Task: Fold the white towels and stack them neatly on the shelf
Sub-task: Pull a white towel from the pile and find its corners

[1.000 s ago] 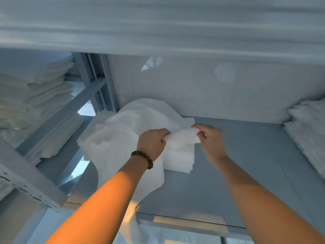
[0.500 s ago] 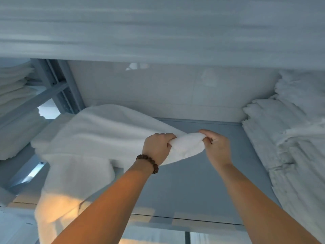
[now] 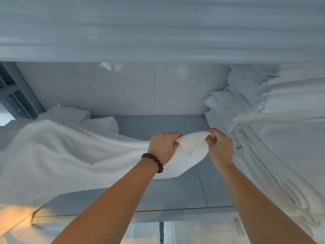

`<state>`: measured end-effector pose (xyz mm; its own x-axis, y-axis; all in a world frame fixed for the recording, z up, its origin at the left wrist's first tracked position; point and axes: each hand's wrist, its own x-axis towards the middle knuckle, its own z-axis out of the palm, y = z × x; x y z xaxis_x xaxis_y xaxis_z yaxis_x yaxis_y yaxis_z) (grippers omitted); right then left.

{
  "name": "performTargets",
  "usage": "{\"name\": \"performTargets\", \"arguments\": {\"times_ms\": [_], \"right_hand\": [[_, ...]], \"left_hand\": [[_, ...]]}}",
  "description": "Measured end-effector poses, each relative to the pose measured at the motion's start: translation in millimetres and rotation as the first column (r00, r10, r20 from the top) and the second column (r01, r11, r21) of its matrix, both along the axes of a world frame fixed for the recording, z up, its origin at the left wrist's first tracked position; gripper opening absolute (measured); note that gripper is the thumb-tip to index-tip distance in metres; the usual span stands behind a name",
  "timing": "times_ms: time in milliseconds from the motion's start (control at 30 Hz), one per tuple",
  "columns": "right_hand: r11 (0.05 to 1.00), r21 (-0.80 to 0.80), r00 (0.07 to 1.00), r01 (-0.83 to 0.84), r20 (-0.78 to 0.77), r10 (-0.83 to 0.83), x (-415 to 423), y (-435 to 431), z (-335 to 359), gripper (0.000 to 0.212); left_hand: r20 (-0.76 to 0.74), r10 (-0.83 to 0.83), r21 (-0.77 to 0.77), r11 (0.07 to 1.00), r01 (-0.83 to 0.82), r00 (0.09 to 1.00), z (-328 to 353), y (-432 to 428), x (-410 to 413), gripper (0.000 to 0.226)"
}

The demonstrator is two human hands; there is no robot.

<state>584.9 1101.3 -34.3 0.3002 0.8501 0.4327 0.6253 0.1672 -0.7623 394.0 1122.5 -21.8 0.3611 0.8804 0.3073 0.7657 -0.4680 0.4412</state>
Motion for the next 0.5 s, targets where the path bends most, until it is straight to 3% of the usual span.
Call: {"name": "performTargets", "arguments": {"times_ms": [200, 300, 400, 500], "right_hand": [[0.998, -0.039, 0.999, -0.044, 0.017, 0.045, -7, 2, 9, 0.008], [0.992, -0.066, 0.992, -0.111, 0.052, 0.115, -20, 3, 16, 0.012], [0.970, -0.080, 0.973, -0.228, 0.021, 0.231, -40, 1, 24, 0.027], [0.948, -0.005, 0.948, -0.318, 0.035, 0.318, -63, 2, 32, 0.034]], "left_hand": [[0.165, -0.172, 0.128, 0.980, 0.151, 0.971, 9, -8, 9, 0.041], [0.296, -0.201, 0.193, 0.970, 0.148, 0.934, 21, -10, -1, 0.032], [0.388, -0.138, 0.101, 0.989, 0.106, 0.911, 35, -5, -14, 0.013], [0.392, -0.033, -0.011, 0.999, 0.041, 0.919, 41, 5, -32, 0.012]]}}
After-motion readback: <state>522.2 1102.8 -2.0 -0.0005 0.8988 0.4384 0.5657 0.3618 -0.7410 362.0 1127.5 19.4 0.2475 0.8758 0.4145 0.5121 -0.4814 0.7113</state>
